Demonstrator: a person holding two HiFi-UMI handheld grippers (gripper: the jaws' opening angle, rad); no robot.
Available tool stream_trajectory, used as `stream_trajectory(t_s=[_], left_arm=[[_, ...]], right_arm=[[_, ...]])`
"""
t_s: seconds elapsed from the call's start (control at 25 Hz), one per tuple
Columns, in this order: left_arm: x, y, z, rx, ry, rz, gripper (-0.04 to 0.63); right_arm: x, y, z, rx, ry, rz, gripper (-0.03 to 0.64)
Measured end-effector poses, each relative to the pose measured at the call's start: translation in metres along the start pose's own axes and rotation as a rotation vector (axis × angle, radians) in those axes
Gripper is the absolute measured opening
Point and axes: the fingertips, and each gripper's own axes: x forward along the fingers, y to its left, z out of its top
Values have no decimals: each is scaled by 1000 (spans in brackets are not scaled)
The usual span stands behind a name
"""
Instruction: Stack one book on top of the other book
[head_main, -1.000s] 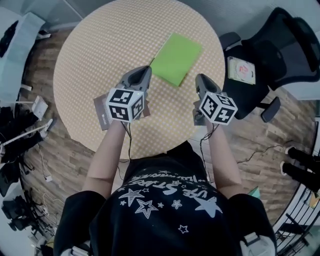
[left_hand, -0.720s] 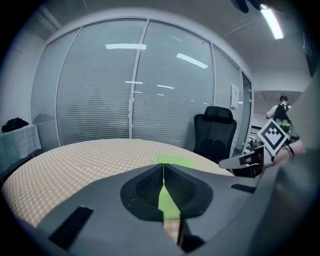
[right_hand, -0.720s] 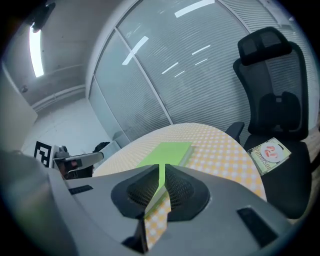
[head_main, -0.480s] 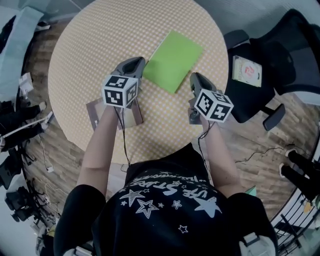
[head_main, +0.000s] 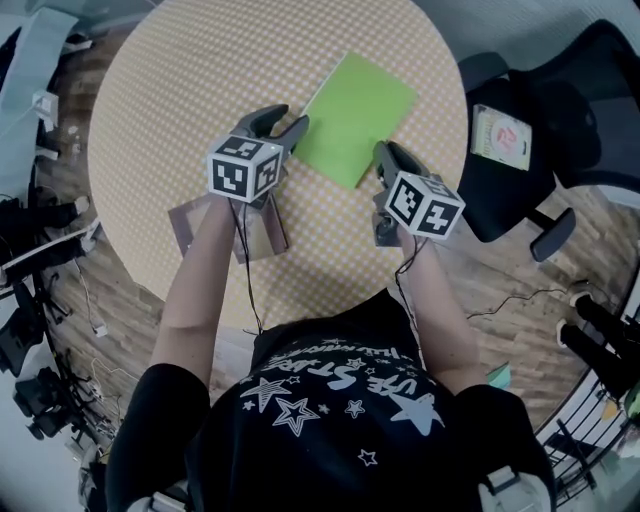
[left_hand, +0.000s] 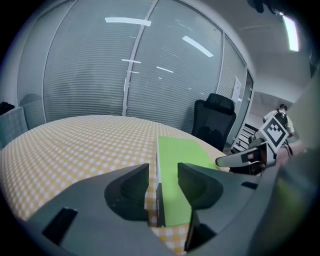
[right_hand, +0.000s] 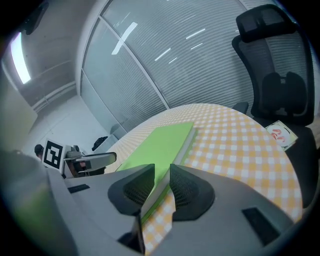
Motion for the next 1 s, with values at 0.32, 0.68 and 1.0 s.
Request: stream_trajectory(t_s=[0.32, 0.68, 1.0], left_arm=[[16, -5, -13, -37, 67, -82, 225], [29, -15, -28, -71, 114, -135, 233], [30, -15, -27, -88, 119, -129, 225]], right_arm=[[12, -1, -5, 21, 36, -1, 101], [12, 2, -4, 72, 61, 18, 118], [16, 8, -6, 86, 73, 26, 118]])
